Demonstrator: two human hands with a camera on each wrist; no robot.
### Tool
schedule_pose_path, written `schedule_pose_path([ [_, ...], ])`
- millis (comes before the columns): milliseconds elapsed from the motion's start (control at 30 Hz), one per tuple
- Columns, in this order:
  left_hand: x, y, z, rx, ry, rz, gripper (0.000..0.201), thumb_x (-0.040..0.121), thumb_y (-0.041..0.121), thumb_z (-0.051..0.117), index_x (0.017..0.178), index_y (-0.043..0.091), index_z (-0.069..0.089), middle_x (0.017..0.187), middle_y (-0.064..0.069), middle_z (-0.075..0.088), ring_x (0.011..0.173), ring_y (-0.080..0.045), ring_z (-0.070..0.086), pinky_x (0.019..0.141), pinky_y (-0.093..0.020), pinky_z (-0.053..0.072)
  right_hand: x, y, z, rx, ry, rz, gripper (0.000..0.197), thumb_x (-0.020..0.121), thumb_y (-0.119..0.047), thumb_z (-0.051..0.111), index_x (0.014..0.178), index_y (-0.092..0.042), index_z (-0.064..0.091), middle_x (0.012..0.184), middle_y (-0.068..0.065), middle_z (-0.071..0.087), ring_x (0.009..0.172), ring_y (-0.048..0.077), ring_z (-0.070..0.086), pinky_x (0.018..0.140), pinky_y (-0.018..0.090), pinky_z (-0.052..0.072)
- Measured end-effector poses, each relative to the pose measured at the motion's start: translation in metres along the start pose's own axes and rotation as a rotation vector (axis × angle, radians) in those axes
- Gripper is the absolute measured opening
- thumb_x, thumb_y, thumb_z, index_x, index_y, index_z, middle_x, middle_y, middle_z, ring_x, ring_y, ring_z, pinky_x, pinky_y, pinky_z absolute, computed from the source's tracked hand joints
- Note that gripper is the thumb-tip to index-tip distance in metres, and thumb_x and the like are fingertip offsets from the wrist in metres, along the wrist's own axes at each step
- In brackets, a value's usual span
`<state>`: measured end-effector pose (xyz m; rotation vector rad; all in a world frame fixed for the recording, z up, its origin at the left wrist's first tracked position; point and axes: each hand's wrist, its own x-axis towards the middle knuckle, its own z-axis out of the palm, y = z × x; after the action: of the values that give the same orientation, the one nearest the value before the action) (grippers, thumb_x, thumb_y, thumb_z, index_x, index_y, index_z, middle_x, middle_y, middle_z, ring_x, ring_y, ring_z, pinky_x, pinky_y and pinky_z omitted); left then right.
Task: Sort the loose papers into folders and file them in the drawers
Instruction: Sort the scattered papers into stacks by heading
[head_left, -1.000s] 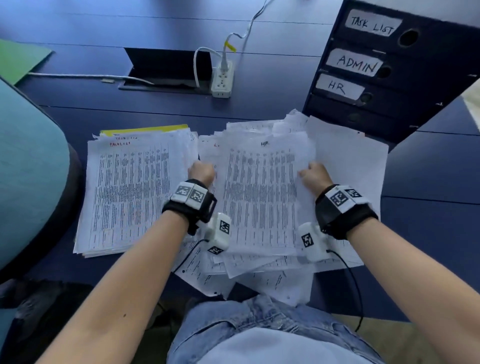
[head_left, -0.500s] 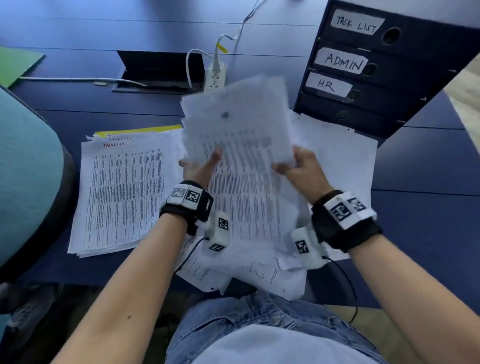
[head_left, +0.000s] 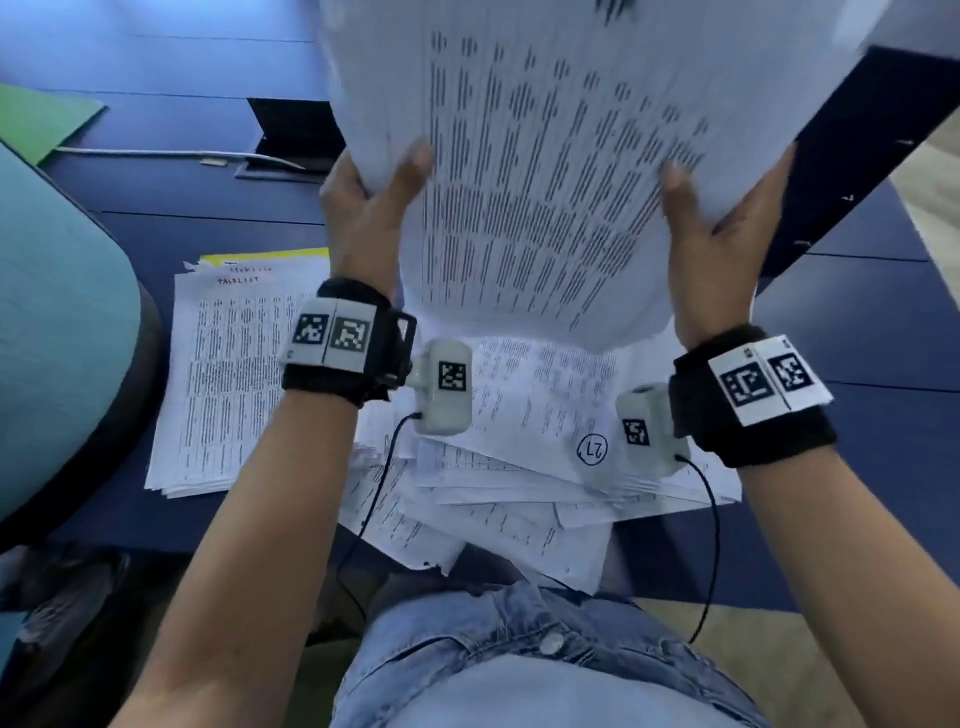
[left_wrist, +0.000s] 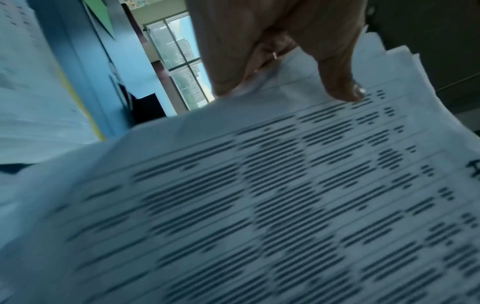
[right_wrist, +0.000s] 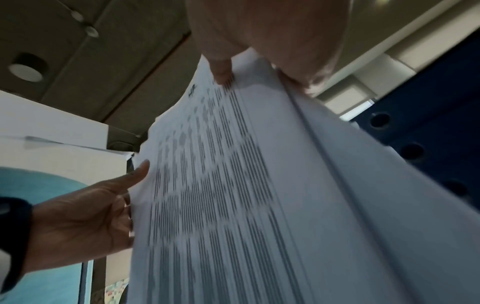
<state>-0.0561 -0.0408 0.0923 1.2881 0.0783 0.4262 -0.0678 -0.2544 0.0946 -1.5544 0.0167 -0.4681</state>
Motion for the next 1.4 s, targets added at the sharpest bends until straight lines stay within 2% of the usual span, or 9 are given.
schedule_pose_path([
  [167, -0.019, -0.036, -0.012, 0.155, -0.100, -0.201, 0.055, 0.066, 0.021, 0.081, 0.112, 0.000, 0.059, 0.098, -0.003, 0.069, 0.094, -0.018, 0.066, 0.085, -0.029, 0.053, -0.020, 0.030, -0.003, -0.011, -0.090, 0.161, 0.075, 0.081, -0.028, 0.069, 0.137, 0.000, 0.029, 0.131, 0.012, 0.051, 0.121, 0.021, 0.051, 0.105, 0.045, 0.040],
  [333, -0.014, -0.058, -0.014, 0.359, -0.117, -0.207, 0.028, 0.085, 0.014, 0.063, 0.109, 0.001, 0.057, 0.091, 0.005, 0.064, 0.082, -0.005, 0.061, 0.076, -0.020, 0.050, -0.018, 0.058, -0.008, -0.210, -0.063, 0.165, 0.032, 0.089, -0.010, 0.059, 0.119, -0.003, 0.049, 0.101, -0.007, 0.059, 0.088, -0.004, 0.057, 0.086, 0.022, 0.049],
  [467, -0.005, -0.077, -0.011, 0.570, -0.040, -0.296, 0.022, 0.090, 0.010, 0.056, 0.110, -0.001, 0.058, 0.086, -0.004, 0.061, 0.073, -0.012, 0.056, 0.073, -0.027, 0.049, -0.008, 0.088, -0.011, -0.439, -0.118, 0.352, 0.022, 0.090, -0.017, 0.059, 0.107, -0.003, 0.057, 0.100, 0.006, 0.060, 0.095, 0.021, 0.058, 0.078, 0.024, 0.044],
  [667, -0.027, -0.120, -0.024, 1.054, -0.102, -0.679, 0.047, 0.092, 0.027, 0.052, 0.133, 0.007, 0.043, 0.139, -0.020, 0.039, 0.131, -0.035, 0.034, 0.110, -0.039, 0.029, -0.025, 0.133, -0.016, -0.818, -0.201, 0.611, 0.010, 0.086, -0.022, 0.059, 0.093, -0.015, 0.057, 0.119, 0.018, 0.055, 0.110, 0.040, 0.048, 0.082, 0.034, 0.035],
  [900, -0.047, -0.128, -0.034, 1.083, -0.094, -0.712, 0.069, 0.085, 0.024, 0.062, 0.138, 0.000, 0.026, 0.148, -0.017, 0.018, 0.139, -0.029, 0.021, 0.115, -0.037, 0.019, -0.045, 0.101, 0.002, -0.614, -0.476, 0.388, 0.049, 0.088, 0.007, 0.043, 0.135, -0.009, 0.041, 0.125, 0.014, 0.054, 0.099, 0.024, 0.057, 0.083, 0.030, 0.047],
  [1067, -0.044, -0.131, -0.036, 0.969, 0.013, -0.741, 0.076, 0.081, 0.011, 0.066, 0.141, -0.002, 0.021, 0.145, -0.019, 0.025, 0.136, -0.030, 0.025, 0.115, -0.036, 0.023, -0.072, 0.099, 0.032, -0.648, -0.737, -0.041, 0.074, 0.087, 0.007, 0.046, 0.131, -0.041, 0.011, 0.100, 0.023, 0.062, 0.046, 0.009, 0.047, 0.042, 0.011, 0.044],
  [1167, -0.042, -0.133, -0.038, 0.937, 0.075, -0.750, 0.069, 0.078, 0.011, 0.070, 0.134, -0.001, 0.032, 0.136, -0.018, 0.037, 0.127, -0.031, 0.038, 0.109, -0.040, 0.035, -0.074, 0.097, 0.034, -0.521, -0.667, -0.043, 0.082, 0.088, -0.006, 0.059, 0.138, -0.037, 0.003, 0.094, 0.021, 0.065, 0.054, 0.028, 0.060, 0.051, 0.036, 0.056],
  [1267, -0.040, -0.132, -0.039, 0.950, 0.086, -0.794, 0.069, 0.080, 0.011, 0.068, 0.135, -0.001, 0.028, 0.137, -0.018, 0.040, 0.126, -0.031, 0.042, 0.107, -0.040, 0.037, -0.054, 0.094, 0.025, -0.295, -0.497, 0.379, 0.070, 0.085, -0.054, 0.044, 0.144, -0.025, 0.022, 0.094, 0.006, 0.063, 0.081, 0.025, 0.064, 0.074, 0.038, 0.055],
  [1400, -0.035, -0.131, -0.036, 1.011, 0.088, -0.792, 0.059, 0.083, 0.005, 0.062, 0.131, -0.002, 0.028, 0.133, -0.020, 0.046, 0.122, -0.033, 0.047, 0.101, -0.034, 0.040, -0.020, 0.118, 0.008, -0.623, -0.548, 0.532, 0.027, 0.092, -0.022, 0.040, 0.079, -0.003, 0.054, 0.090, 0.013, 0.059, 0.087, 0.025, 0.050, 0.077, 0.032, 0.037],
])
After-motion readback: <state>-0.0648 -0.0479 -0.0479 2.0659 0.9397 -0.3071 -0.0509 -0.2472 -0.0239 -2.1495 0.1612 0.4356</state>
